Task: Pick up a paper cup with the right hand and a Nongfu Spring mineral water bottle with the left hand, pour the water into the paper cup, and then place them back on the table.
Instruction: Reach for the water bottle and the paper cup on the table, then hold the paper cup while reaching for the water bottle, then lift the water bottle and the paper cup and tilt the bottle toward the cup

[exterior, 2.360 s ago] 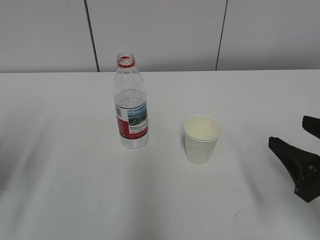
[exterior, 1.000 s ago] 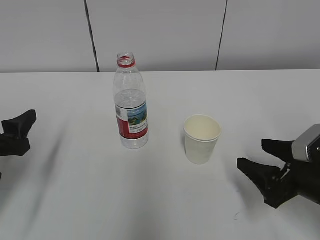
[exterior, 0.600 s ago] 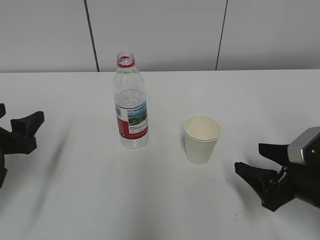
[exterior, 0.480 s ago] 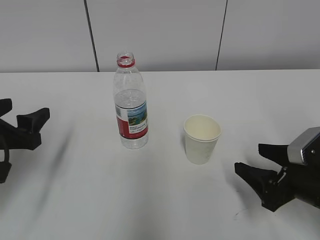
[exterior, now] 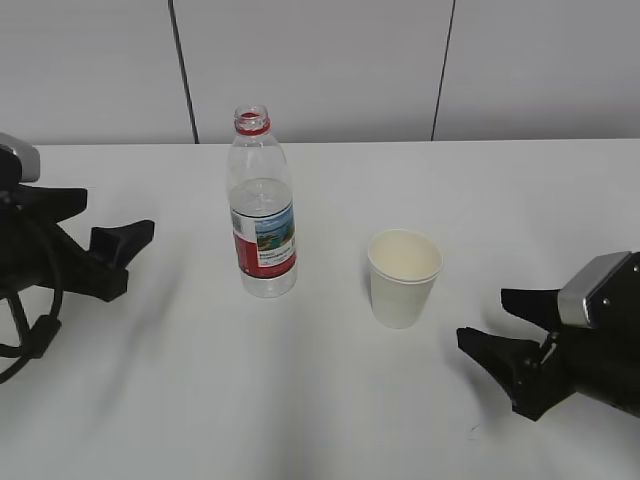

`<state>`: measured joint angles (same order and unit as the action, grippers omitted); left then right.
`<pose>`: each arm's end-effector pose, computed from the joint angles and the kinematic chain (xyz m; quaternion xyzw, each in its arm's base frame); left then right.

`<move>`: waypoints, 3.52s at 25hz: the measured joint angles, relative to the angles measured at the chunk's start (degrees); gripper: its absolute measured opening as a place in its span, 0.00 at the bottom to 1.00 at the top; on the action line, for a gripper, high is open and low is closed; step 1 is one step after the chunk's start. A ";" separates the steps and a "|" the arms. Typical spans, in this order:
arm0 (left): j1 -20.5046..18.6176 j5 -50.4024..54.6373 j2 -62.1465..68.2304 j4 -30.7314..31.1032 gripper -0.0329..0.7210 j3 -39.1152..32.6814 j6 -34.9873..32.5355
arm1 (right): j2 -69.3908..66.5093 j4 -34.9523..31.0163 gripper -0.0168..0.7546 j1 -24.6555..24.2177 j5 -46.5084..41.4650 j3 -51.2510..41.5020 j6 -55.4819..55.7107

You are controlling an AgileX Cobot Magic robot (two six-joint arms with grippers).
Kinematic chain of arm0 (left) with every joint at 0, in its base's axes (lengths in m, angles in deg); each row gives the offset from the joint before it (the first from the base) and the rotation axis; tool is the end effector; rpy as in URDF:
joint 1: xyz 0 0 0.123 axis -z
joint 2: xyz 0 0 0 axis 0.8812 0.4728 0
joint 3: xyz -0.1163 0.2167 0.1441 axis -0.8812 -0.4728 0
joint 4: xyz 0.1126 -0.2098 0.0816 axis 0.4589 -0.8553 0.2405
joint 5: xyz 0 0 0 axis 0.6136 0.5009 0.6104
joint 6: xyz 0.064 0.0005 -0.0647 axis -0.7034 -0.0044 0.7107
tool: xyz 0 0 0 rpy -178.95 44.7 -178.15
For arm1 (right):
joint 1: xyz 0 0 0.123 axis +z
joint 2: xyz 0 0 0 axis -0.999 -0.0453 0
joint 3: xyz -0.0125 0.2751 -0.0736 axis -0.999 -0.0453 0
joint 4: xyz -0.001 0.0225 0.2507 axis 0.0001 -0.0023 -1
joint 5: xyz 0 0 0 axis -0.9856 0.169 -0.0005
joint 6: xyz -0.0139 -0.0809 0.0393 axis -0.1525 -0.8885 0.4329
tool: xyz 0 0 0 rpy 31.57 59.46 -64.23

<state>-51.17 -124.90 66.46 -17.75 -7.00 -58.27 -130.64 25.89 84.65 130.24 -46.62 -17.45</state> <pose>0.2550 -0.0708 0.1735 0.2348 0.7717 -0.0906 0.5841 0.2272 0.0404 0.0964 -0.2626 0.7862 0.1565 0.5371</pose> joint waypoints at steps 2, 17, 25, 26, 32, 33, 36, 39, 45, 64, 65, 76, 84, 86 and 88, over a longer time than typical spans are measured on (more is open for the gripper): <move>1.07 -0.93 0.44 0.31 0.75 0.00 0.11 | -1.22 1.57 0.77 0.00 0.00 1.58 0.00; 1.79 -10.54 7.54 4.09 0.82 0.39 2.43 | -11.56 5.56 0.83 2.21 0.00 13.08 1.15; 1.79 -12.40 8.70 4.29 0.82 0.39 2.96 | -17.09 1.37 0.83 7.28 0.00 18.91 2.66; 1.79 -12.82 8.76 4.36 0.82 0.39 2.96 | -17.63 1.39 0.83 7.59 0.00 19.52 2.93; 1.79 -13.33 8.86 4.53 0.82 0.39 3.11 | -19.92 1.59 0.83 7.87 0.00 23.00 3.41; 1.79 -13.33 8.86 4.53 0.82 0.39 3.15 | -20.20 1.91 0.83 7.87 0.00 23.54 3.55; 1.79 -13.33 8.86 4.53 0.82 0.39 3.15 | -20.84 3.73 0.83 7.91 0.00 24.63 3.69; 1.79 -13.33 8.88 4.53 0.82 0.39 3.26 | -21.13 4.37 0.82 8.00 0.00 25.24 3.69; 1.79 -13.38 8.93 4.77 0.82 0.39 3.82 | -21.22 4.37 0.75 8.00 0.00 25.74 3.71; 4.52 -18.05 14.94 8.04 0.82 2.14 5.81 | -21.22 4.38 0.59 8.00 0.23 25.78 3.71; 4.57 -19.26 16.33 8.04 0.82 2.50 6.99 | -21.22 4.38 0.59 8.00 0.23 25.78 3.71; 5.18 -21.55 24.49 14.42 0.85 9.50 13.04 | -21.22 4.38 0.59 8.00 0.31 25.78 3.71; 9.28 -13.22 25.13 14.15 0.86 16.60 13.89 | -21.22 4.38 0.59 8.00 0.31 25.78 3.71; 9.78 -12.14 25.53 12.83 0.86 18.08 14.03 | -21.22 4.38 0.59 8.00 0.31 25.78 3.71; 9.98 -10.93 26.32 12.20 0.86 19.47 14.08 | -21.22 4.38 0.59 8.00 0.31 25.78 3.71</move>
<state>-41.19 -135.83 92.78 -5.56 12.46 -44.19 -151.87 30.27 92.65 130.55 -20.84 -13.73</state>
